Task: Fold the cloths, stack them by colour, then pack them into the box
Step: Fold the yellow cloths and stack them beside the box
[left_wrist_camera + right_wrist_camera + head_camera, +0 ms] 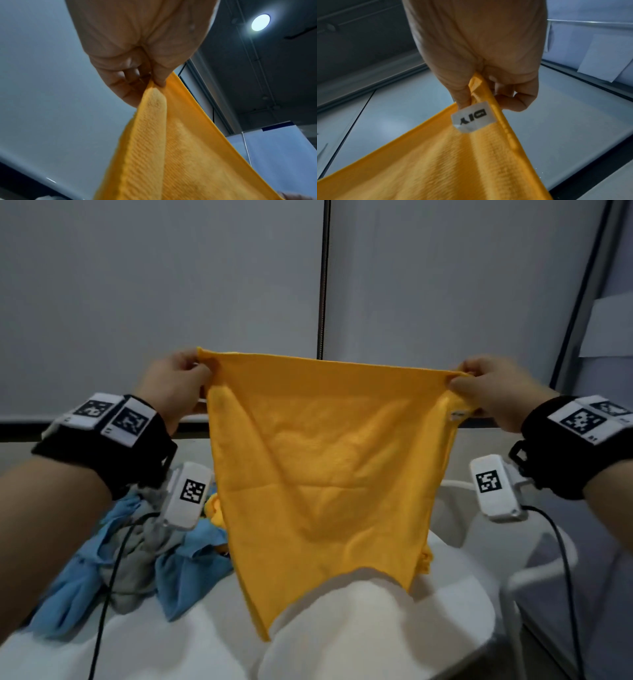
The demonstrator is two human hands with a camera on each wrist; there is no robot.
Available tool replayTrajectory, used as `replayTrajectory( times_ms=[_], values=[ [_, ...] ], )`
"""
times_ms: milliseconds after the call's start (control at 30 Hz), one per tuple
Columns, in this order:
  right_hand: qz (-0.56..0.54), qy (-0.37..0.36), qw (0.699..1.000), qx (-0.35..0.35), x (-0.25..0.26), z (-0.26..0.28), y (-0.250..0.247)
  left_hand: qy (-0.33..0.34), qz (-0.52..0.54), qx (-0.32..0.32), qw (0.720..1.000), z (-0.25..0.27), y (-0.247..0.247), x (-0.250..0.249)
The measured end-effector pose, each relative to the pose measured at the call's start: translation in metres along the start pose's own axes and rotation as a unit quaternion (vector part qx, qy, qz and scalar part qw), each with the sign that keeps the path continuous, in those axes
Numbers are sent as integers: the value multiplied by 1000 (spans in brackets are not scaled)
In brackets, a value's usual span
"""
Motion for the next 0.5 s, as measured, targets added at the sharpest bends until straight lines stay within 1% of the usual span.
replayTrajectory(
  times_ms=[67,133,233,300,333,400,433,500],
  values=[
    [2,9,1000,6,-6,7,-8,10,-40,11,999,8,-4,-3],
    [33,20,999,22,-12,11,-11,19,-80,11,997,17,-7,-2],
    [64,41,997,22,-23,17,-7,21,-176,-31,984,23,-5,4],
    [63,55,996,18,-31,19,-2,-13,-177,-40,983,25,-4,12],
    [50,67,996,17,-34,22,2,-33,-169,-33,984,24,-6,19],
    [-12,79,997,20,-37,27,12,-51,-194,-25,979,24,-10,30],
    [-51,83,995,27,-38,30,17,-55,-204,-29,977,25,-12,33],
    [-108,78,991,34,-40,35,23,-52,-193,-33,979,28,-14,37]
  ],
)
Point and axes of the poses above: each hand's wrist, its own z-axis away from the middle knuckle, its own y-axis out of the palm, x = y × z, the point moved 1 cm from there along -z, towards the middle knuckle, and after that the axes turned 9 degrees about -y, right-handed, at the moved point
